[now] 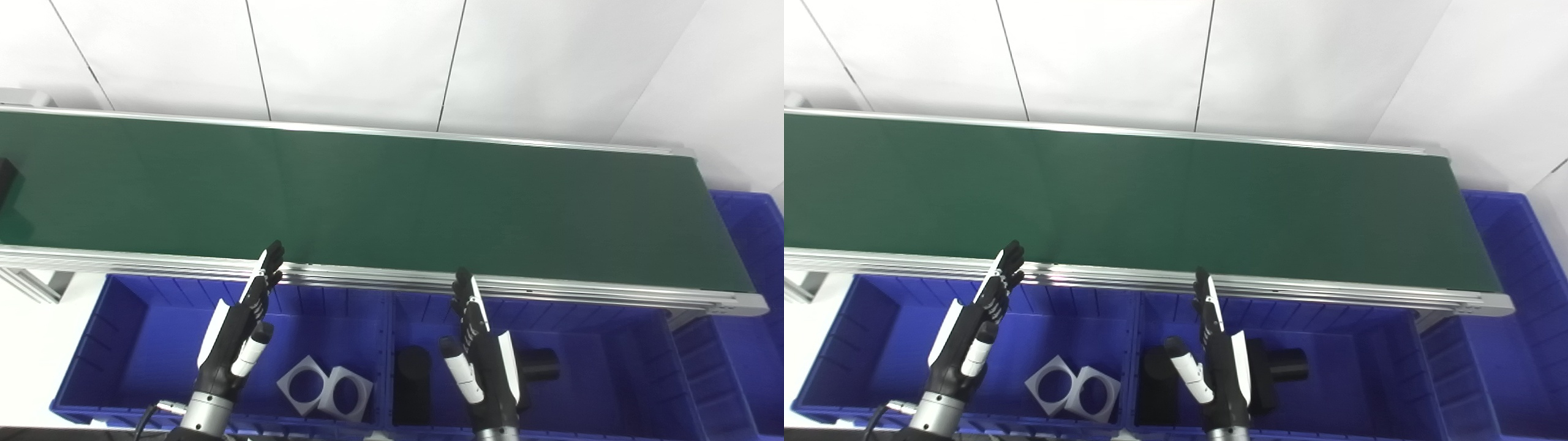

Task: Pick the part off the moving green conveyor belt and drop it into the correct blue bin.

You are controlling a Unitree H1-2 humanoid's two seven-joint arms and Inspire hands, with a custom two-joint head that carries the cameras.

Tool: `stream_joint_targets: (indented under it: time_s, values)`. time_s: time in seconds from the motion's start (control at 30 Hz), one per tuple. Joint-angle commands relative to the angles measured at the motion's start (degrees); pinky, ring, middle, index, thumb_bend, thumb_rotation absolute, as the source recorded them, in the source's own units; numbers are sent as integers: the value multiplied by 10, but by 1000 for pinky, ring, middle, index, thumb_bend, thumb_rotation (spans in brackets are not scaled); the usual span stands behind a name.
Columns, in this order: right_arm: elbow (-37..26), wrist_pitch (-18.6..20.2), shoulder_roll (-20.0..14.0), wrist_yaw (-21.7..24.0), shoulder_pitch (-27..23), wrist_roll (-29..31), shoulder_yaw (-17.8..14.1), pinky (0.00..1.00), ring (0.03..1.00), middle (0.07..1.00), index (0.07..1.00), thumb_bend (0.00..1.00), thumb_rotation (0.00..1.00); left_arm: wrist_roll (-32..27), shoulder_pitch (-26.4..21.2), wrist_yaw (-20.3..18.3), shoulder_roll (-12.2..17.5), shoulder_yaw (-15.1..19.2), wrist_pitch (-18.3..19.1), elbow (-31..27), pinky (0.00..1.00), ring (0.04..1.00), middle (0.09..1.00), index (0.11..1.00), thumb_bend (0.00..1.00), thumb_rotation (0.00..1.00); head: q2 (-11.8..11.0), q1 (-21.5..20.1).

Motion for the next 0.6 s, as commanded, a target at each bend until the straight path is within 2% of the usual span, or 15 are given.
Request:
stream_joint_targets:
  time_s: [0.0, 0.33, 0.57]
  values:
    - [-16, -11, 21, -9, -3, -13, 7, 997, 982, 979, 990, 781, 893, -9, -9, -2, 4, 1, -25, -10, 965, 995, 1000, 1000, 716, 1000, 1, 2]
    - [-14, -17, 9, -1, -1, 22, 8, 962, 991, 985, 986, 818, 872, 17, -9, 7, 2, -3, -26, -10, 963, 1000, 1000, 1000, 745, 1000, 2, 33]
    - [-17, -17, 6, 1, 0, 27, 9, 965, 997, 993, 987, 797, 873, 15, -8, 8, -3, -6, -26, -6, 977, 1000, 1000, 1000, 766, 1000, 1, 55]
